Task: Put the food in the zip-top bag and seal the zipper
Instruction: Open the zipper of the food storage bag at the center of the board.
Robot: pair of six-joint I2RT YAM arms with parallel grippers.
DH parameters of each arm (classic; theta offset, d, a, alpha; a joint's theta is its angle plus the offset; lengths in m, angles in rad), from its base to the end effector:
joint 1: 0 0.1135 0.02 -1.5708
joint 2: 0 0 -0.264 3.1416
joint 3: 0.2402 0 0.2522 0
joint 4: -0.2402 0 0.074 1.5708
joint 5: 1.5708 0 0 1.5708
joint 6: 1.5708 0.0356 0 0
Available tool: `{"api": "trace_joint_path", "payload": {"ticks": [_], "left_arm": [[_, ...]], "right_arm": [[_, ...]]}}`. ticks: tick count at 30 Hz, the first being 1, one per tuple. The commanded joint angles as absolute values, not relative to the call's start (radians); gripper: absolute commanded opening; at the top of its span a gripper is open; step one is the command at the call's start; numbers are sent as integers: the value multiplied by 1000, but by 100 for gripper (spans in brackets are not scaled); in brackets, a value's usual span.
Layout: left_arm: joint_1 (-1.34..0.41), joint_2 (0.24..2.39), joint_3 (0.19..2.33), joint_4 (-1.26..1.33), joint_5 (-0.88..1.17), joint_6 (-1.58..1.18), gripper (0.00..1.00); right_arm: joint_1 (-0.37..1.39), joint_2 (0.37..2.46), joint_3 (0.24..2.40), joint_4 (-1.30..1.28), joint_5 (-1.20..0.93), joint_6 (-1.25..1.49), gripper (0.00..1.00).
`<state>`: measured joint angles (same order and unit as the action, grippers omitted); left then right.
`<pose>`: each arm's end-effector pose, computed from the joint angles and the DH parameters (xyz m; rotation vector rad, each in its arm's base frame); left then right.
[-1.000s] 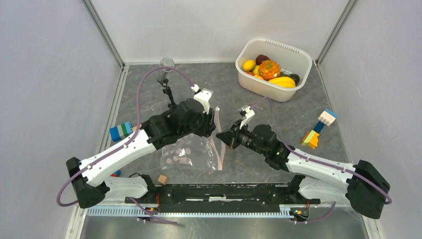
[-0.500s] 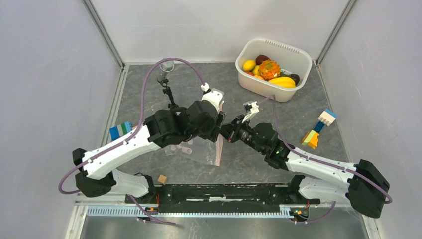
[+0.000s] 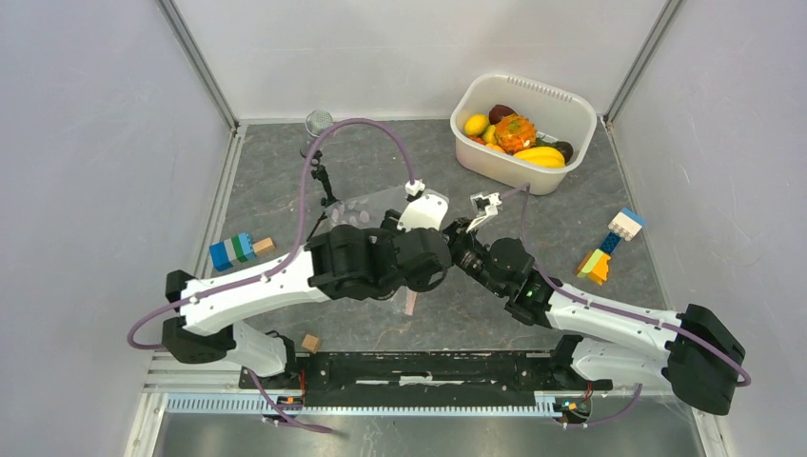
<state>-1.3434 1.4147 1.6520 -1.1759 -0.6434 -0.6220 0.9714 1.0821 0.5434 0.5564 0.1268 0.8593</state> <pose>0.0802 -0.2519 0.4075 0.5688 2.2080 -0.1977 0.1427 0.2009 0.2744 0.0146 1.7181 1.3172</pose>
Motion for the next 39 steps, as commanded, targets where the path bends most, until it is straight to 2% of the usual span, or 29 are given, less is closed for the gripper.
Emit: {"api": "trace_joint_path", "payload": {"ticks": [1, 12, 21, 22, 32, 34, 39], "left_arm": [[-1362, 1456, 1684, -1269, -806, -717, 67], [-1362, 1483, 1604, -1273, -906, -748, 62], [-1355, 1477, 1548, -1167, -896, -681, 53], [-1355, 1481, 1546, -1158, -891, -676, 51], [-1266, 1395, 1441, -1131, -895, -672, 7], [-1222, 1353, 1400, -1098, -861, -651, 3], [-1190, 1260, 1375, -1019, -805, -599, 2]], "right_arm": [[986, 1056, 579, 597, 165, 890, 0], [988, 1049, 569, 579, 168, 907, 0], [986, 1070, 601, 533, 184, 888, 0], [987, 1074, 603, 531, 185, 885, 0], [985, 1072, 602, 399, 215, 766, 0], [978, 1078, 614, 347, 197, 697, 0], [947, 1123, 670, 108, 214, 573, 0]]}}
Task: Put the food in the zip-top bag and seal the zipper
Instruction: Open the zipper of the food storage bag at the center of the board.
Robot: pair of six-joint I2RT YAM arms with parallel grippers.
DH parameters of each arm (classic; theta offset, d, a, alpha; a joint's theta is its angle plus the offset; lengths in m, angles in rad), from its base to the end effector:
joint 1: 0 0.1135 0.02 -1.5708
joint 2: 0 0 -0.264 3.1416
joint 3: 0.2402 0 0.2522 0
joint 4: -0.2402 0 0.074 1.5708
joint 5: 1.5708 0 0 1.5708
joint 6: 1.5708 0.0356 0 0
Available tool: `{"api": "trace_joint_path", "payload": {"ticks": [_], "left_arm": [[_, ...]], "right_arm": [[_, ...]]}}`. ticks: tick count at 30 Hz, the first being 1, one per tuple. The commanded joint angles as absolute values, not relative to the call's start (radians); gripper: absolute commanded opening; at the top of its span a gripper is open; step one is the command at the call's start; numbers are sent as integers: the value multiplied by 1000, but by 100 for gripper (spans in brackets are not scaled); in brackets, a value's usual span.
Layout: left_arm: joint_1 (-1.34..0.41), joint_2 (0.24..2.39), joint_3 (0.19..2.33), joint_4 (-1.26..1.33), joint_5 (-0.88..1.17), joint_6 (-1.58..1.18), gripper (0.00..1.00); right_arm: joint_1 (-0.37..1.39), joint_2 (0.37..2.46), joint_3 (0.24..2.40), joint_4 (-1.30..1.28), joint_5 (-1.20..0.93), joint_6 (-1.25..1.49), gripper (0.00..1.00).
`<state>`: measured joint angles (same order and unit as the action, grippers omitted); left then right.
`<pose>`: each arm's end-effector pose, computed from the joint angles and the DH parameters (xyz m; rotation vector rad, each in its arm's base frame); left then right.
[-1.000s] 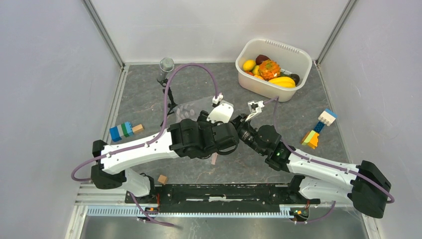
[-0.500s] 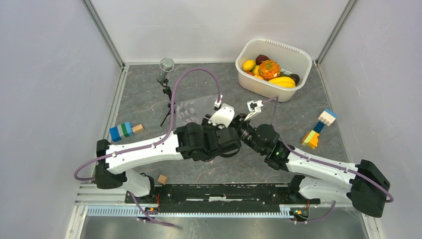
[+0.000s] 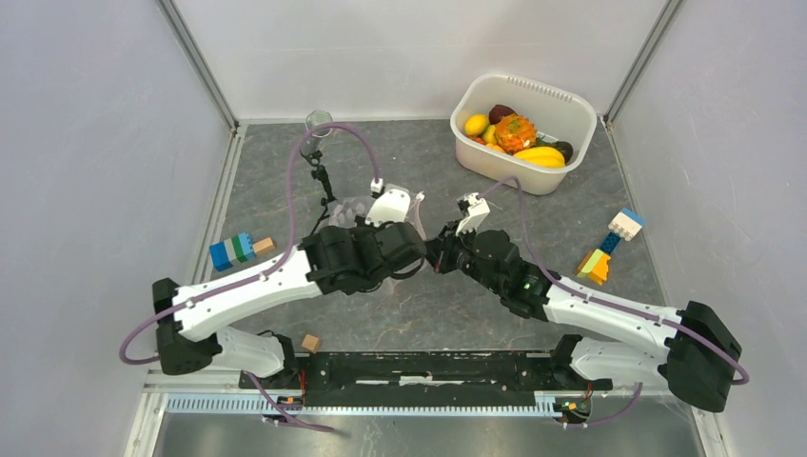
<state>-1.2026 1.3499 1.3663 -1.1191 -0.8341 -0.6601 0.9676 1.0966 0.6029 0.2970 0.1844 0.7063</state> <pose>0.1147 -0.2240 0.3477 0.3666 2.1880 0.1612 0.1475 0.2026 0.2638 -0.1036 1.8842 1.0298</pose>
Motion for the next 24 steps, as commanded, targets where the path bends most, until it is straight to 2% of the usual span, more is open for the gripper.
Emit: {"api": "trace_joint_path", "payload": {"ticks": [1, 6, 12, 19, 22, 24], "left_arm": [[-1188, 1252, 1388, -1017, -785, -596, 2], [-1188, 1241, 1427, -1017, -715, -589, 2], [-1140, 1247, 1333, -1007, -721, -616, 2], [-1064, 1198, 1164, -840, -658, -595, 2], [-1040, 1188, 1120, -777, -621, -583, 2], [-1034, 1188, 1107, -752, -613, -575, 2]], "right_arm": [[939, 1124, 662, 84, 229, 557, 0], [907, 1172, 705, -33, 240, 426, 0], [898, 1245, 761, -61, 231, 332, 2], [891, 1199, 749, 67, 85, 327, 20], [883, 1166, 750, 97, 23, 326, 38], [881, 1147, 756, 100, 2, 326, 39]]}}
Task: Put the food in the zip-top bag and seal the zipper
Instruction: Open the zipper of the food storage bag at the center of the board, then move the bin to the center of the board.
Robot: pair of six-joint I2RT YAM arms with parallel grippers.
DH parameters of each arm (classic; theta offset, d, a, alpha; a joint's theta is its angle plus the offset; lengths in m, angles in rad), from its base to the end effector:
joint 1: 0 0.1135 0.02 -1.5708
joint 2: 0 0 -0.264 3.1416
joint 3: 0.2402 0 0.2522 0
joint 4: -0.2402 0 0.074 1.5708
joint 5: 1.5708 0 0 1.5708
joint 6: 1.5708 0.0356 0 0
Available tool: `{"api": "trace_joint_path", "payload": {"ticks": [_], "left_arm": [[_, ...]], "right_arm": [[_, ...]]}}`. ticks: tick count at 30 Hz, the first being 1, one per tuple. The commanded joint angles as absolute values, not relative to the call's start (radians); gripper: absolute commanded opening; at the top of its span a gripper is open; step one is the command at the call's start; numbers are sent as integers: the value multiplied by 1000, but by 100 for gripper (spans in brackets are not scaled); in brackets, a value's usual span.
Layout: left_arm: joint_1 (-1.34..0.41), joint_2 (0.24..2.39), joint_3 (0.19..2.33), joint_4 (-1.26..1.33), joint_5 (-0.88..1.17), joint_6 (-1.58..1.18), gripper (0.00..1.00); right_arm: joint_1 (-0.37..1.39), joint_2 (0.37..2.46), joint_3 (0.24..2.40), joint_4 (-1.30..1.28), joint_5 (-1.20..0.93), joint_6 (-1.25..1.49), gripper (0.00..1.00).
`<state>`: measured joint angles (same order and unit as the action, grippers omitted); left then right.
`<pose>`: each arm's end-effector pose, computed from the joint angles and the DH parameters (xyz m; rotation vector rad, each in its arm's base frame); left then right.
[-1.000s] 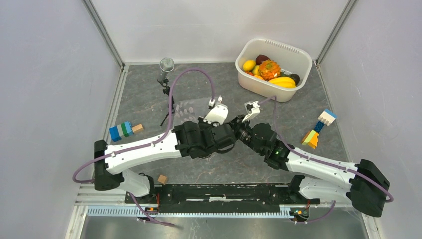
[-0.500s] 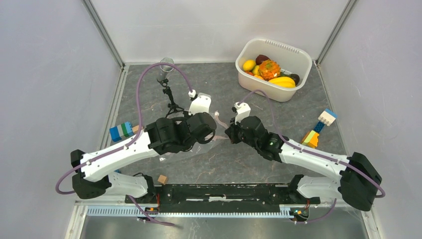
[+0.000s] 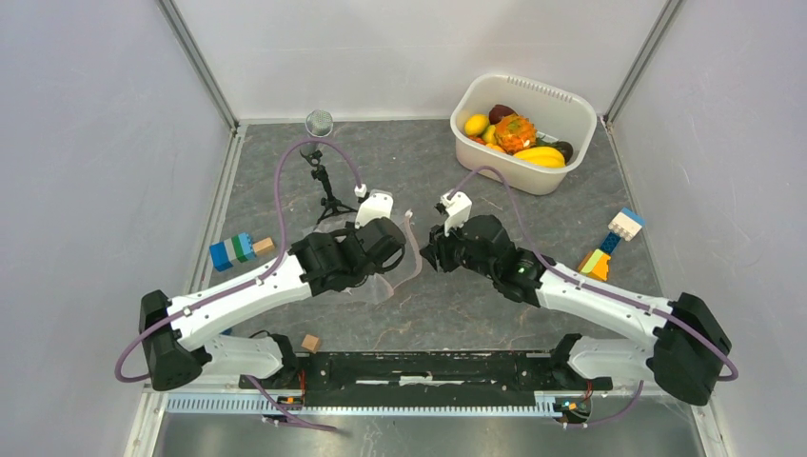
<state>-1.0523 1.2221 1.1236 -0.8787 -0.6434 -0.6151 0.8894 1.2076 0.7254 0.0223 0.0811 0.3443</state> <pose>0.1359 -0.1951 0.3123 0.2681 2.2802 -0.0056 0.1718 0.2072 0.2512 -0.5142 2.0361 0.6842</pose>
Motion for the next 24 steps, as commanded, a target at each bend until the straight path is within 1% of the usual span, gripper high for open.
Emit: {"api": "trace_joint_path", "payload": {"ticks": [1, 3, 5, 6, 7, 9, 11, 12, 13, 16, 17, 18, 19, 20, 22, 24], "left_arm": [[-1031, 1190, 1105, -745, -607, -572, 2], [-1026, 1189, 1104, -734, -598, -563, 2], [-1024, 1192, 1110, -730, -586, -552, 2], [-1023, 1190, 1112, -730, -580, -549, 2], [-1023, 1189, 1112, -729, -578, -546, 2], [-1023, 1184, 1107, -724, -575, -542, 2], [-1023, 1183, 1104, -719, -565, -541, 2], [-1023, 1182, 1105, -720, -560, -541, 2], [-1023, 1178, 1102, -721, -554, -541, 2], [-1023, 1165, 1095, -719, -544, -537, 2], [-1023, 1162, 1094, -719, -538, -533, 2], [-1023, 1159, 1094, -721, -531, -529, 2], [-1022, 1154, 1093, -721, -524, -526, 2], [-1022, 1150, 1089, -720, -517, -526, 2], [-1022, 1140, 1082, -713, -502, -518, 2], [-1023, 1136, 1079, -710, -491, -511, 2]], "right_arm": [[880, 1132, 758, 102, 3, 324, 40], [878, 1099, 759, 97, 10, 306, 41], [868, 1071, 780, 43, 131, 267, 42], [854, 1071, 807, -10, 238, 251, 41], [821, 1082, 836, -55, 315, 236, 41], [709, 1128, 905, -100, 356, 209, 41], [575, 1204, 1009, -139, 300, 213, 45], [512, 1250, 1053, -145, 279, 215, 51], [461, 1285, 1095, -135, 274, 225, 54], [332, 1418, 1176, -72, 199, 224, 70], [286, 1466, 1219, -66, 129, 212, 75], [250, 1527, 1267, -67, 17, 186, 79], [216, 1584, 1302, -63, -84, 165, 81], [195, 1625, 1326, -46, -132, 143, 83], [158, 1716, 1356, -8, -295, 82, 89], [135, 1795, 1416, -34, -374, 38, 93]]}}
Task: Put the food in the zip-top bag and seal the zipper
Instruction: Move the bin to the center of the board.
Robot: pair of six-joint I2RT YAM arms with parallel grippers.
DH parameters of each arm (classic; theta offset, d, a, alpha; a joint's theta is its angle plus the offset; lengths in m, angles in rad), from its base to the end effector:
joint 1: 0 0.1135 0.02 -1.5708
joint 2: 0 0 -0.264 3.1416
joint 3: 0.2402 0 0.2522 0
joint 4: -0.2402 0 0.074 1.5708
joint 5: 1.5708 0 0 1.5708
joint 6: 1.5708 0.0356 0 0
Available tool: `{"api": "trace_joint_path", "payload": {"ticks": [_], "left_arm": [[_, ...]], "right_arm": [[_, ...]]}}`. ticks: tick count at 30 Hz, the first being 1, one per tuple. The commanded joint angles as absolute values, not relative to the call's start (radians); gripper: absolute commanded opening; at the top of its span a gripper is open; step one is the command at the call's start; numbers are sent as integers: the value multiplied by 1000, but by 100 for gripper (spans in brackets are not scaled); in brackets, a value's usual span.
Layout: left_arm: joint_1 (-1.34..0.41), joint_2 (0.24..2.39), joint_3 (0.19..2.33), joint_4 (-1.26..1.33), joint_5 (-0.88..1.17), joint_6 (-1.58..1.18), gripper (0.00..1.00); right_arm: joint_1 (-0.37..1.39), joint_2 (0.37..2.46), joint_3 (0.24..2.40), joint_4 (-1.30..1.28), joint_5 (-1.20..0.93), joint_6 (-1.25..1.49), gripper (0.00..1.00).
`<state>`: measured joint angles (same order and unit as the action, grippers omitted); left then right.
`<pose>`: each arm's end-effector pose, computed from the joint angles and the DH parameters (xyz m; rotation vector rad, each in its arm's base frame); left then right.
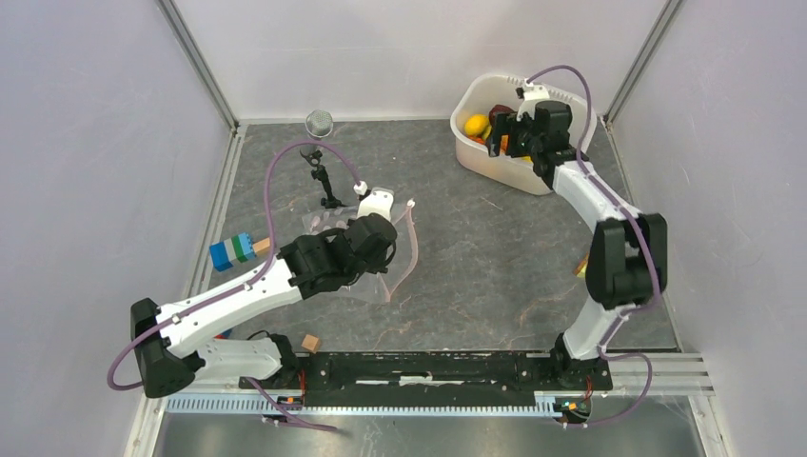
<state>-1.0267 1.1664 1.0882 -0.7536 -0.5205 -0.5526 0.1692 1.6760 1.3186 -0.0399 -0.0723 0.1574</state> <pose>0.1371 -0.1925 0.3194 0.3045 2.2542 -0.1980 0.3930 0.0698 0.3042 -0.0592 1.9770 0.2843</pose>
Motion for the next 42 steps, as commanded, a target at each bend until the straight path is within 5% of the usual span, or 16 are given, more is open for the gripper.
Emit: {"api": "trace_joint_path", "payload": {"ticks": [1, 7, 19, 30, 37, 42], "left_arm": [[-1023, 1138, 1080, -710, -486, -507, 2], [-1023, 1136, 1075, -712, -463, -496, 2], [-1022, 1145, 1098, -722, -470, -477, 2], [-1020, 1158, 1109, -727, -474, -479, 2], [-1022, 1142, 1108, -731, -468, -480, 2], [-1021, 1132, 1103, -731, -447, -481, 2]], "right_arm": [[127, 1828, 1440, -52, -393, 14, 94], [116, 1879, 1450, -188, -504, -128, 97], [182, 1488, 908, -49, -644, -39, 97], [559, 1158, 542, 276, -453, 384, 97], [640, 1059, 663, 120, -377, 235, 98], [619, 931, 695, -46, 19, 30, 98]]}}
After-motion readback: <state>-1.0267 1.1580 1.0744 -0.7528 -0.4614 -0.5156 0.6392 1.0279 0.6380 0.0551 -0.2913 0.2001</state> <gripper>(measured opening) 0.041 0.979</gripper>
